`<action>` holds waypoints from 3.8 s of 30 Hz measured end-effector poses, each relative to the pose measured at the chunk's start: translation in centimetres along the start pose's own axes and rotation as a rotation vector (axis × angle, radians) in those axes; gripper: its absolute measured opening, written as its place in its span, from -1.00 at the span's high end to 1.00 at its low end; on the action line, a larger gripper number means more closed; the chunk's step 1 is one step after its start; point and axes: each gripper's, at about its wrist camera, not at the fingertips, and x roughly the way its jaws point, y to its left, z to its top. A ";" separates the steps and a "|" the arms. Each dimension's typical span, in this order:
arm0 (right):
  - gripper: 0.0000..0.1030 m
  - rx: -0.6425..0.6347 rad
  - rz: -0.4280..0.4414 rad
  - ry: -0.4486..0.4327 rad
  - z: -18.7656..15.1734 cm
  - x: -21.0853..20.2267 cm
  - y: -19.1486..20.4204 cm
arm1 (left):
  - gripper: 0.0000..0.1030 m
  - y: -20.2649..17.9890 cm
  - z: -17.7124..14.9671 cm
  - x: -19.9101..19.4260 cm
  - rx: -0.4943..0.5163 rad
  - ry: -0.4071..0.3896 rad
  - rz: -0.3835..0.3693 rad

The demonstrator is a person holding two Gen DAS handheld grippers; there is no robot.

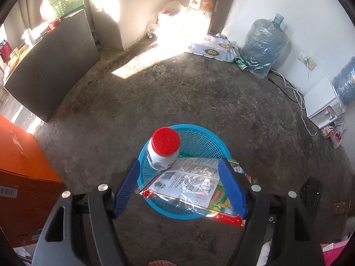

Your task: Collect trash

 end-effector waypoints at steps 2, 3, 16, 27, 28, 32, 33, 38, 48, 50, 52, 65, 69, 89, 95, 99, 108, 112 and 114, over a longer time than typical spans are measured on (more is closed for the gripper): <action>0.06 -0.006 -0.007 -0.014 0.1 -0.5 -0.5 | -0.39 0.2 -0.4 -0.3 -0.003 -0.003 -0.024; 0.06 -0.013 -0.021 -0.023 0.1 -0.7 -0.5 | -0.39 0.2 -0.5 -0.5 0.003 -0.007 -0.024; 0.38 -0.055 -0.083 0.054 0.7 0.0 -1.1 | -0.39 2.2 -2.5 -10.9 0.048 -0.088 -0.045; 1.00 -0.246 -0.256 -0.058 0.2 -2.5 3.5 | -0.39 9.4 -11.7 -27.2 0.052 -0.236 0.029; 1.00 -0.299 -0.277 -0.083 0.0 -3.0 4.4 | -0.39 10.2 -12.9 -28.2 0.041 -0.248 0.037; 1.00 -0.604 -0.418 -0.163 -1.9 -2.4 8.4 | -0.39 13.8 -17.9 -32.1 -0.049 -0.298 0.069; 1.00 -0.665 -0.437 -0.167 -2.3 -1.8 9.0 | -0.39 14.9 -19.3 -32.9 -0.083 -0.312 0.073; 1.00 -0.791 -0.380 -0.104 -3.1 0.6 10.4 | -0.39 19.2 -26.0 -36.0 -0.253 -0.353 0.100; 1.00 -0.819 -0.518 0.022 -2.9 8.7 7.8 | -0.39 23.2 -34.8 -39.7 -0.442 -0.419 0.187; 1.00 -0.795 -0.521 0.058 -2.9 10.2 7.1 | -0.39 23.6 -35.7 -40.2 -0.458 -0.428 0.200; 1.00 -0.773 -0.494 0.073 -3.0 11.0 7.2 | -0.39 24.1 -36.3 -40.5 -0.475 -0.427 0.214; 1.00 -0.765 -0.712 0.213 -3.7 18.7 6.2 | -0.39 25.4 -38.3 -39.8 -0.539 -0.397 0.248; 0.82 -0.762 -0.728 0.212 -3.3 18.9 7.2 | -0.39 26.0 -39.0 -39.7 -0.564 -0.397 0.244; -0.20 -0.680 -0.217 -0.037 -5.9 -3.0 13.0 | -0.44 25.2 -44.9 -44.1 -0.602 -0.509 0.267; -0.40 -0.824 -0.106 -0.095 -11.8 -11.8 16.8 | -0.50 24.6 -48.5 -44.5 -0.633 -0.521 0.284; -0.41 -0.907 0.009 -0.067 -16.9 -15.2 18.9 | -0.50 24.5 -50.5 -43.6 -0.652 -0.505 0.268; -0.41 -1.096 0.192 0.142 -29.6 -13.7 22.7 | -0.50 24.9 -52.9 -41.6 -0.648 -0.495 0.286; -0.41 -1.218 0.177 0.174 -34.4 -11.2 24.8 | -0.50 25.8 -53.1 -41.1 -0.631 -0.492 0.289; -0.41 -1.276 0.171 0.170 -36.5 -10.5 25.7 | -0.50 26.2 -52.9 -40.8 -0.623 -0.490 0.270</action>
